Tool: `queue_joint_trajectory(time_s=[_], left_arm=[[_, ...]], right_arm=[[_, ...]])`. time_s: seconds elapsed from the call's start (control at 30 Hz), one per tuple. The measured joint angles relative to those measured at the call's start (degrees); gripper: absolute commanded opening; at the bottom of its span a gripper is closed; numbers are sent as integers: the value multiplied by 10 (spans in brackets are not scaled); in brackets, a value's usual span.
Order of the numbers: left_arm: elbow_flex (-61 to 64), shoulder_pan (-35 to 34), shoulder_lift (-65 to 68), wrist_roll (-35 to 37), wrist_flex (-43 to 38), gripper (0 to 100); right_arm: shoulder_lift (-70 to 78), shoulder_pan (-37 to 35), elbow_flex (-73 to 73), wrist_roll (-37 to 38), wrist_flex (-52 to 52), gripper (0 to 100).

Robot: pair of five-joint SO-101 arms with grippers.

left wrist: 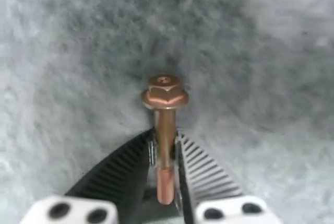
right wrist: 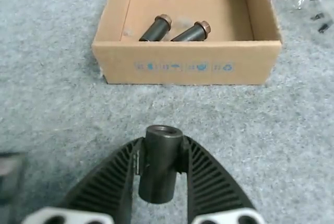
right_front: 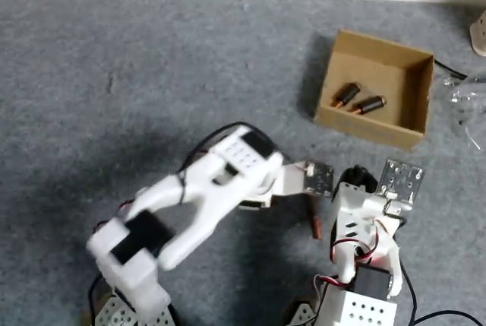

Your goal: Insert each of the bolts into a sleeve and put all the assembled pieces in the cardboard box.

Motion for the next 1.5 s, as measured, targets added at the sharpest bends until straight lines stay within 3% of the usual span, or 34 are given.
queue_joint_trajectory(time_s=[0.4,0.6,0.9,1.1,1.3,1.5], left_arm=[[251,-3,-314,171,-181,7],[336,-63,-428,265,-268,7],[539,-72,-688,352,-427,7],[675,-70,-893,366,-530,7],[777,-70,-1069,367,-655,7],[775,-79,-1136,367,-642,7]], right_arm=[[0,0,0,0,0,4],[0,0,4,0,0,4],[0,0,14,0,-42,4],[0,-1,14,0,-62,4],[0,-61,14,0,-62,4],[0,-81,14,0,-62,4]])
